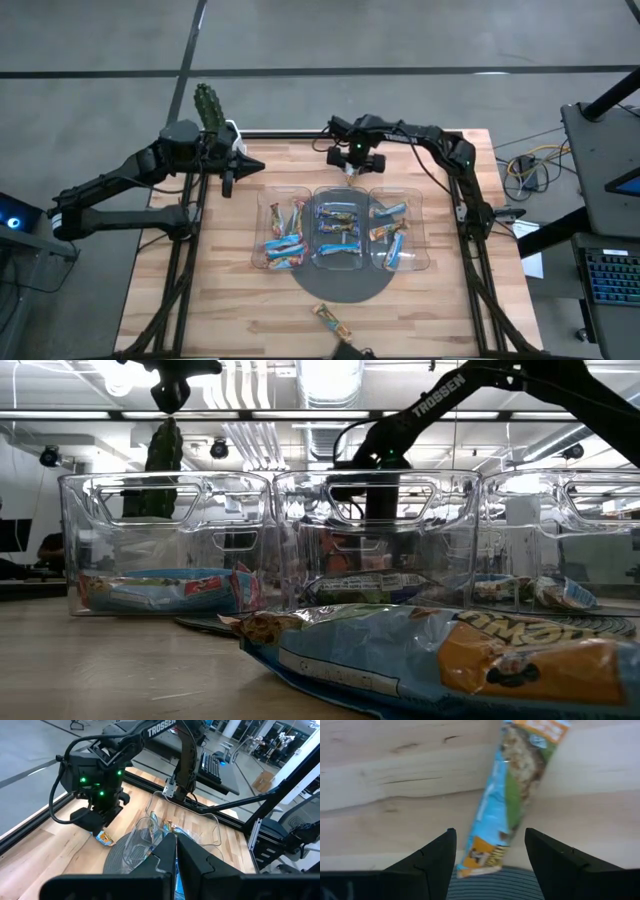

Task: Pick and place Granola Bars by type
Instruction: Put the yellow granola bar into the right transparent bin

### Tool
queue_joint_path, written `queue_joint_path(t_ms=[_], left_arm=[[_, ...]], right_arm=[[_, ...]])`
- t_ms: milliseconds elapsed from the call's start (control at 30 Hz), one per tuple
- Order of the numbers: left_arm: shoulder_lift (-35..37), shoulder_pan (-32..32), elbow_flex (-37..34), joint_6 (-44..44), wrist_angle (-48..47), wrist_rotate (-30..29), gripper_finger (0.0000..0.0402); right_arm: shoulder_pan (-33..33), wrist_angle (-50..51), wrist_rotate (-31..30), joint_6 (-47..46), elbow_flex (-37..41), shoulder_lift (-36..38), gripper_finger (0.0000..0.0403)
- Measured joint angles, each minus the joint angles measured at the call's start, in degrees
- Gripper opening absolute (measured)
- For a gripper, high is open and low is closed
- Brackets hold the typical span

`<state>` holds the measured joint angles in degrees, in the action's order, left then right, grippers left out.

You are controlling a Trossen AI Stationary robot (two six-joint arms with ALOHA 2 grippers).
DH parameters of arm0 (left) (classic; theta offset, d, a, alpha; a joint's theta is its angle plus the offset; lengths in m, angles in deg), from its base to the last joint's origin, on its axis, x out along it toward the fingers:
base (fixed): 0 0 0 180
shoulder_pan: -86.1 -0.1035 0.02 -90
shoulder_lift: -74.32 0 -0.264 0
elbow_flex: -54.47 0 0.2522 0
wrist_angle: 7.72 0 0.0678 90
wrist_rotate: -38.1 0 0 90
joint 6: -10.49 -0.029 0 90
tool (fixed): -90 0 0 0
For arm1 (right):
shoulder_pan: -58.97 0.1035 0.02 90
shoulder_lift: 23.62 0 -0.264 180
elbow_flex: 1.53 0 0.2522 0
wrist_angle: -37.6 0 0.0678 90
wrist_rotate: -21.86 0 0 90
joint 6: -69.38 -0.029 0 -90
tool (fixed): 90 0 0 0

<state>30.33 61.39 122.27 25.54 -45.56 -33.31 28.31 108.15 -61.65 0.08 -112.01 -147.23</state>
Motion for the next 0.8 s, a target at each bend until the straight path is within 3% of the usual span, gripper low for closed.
queue_joint_path(t_ms=[800], left_arm=[[0.0, 0.0, 0.0, 1.4, 0.0, 0.4, 0.0000]], right_arm=[[-0.3, -3.6, 0.0, -2.2, 4.8, 0.0, 0.0223]])
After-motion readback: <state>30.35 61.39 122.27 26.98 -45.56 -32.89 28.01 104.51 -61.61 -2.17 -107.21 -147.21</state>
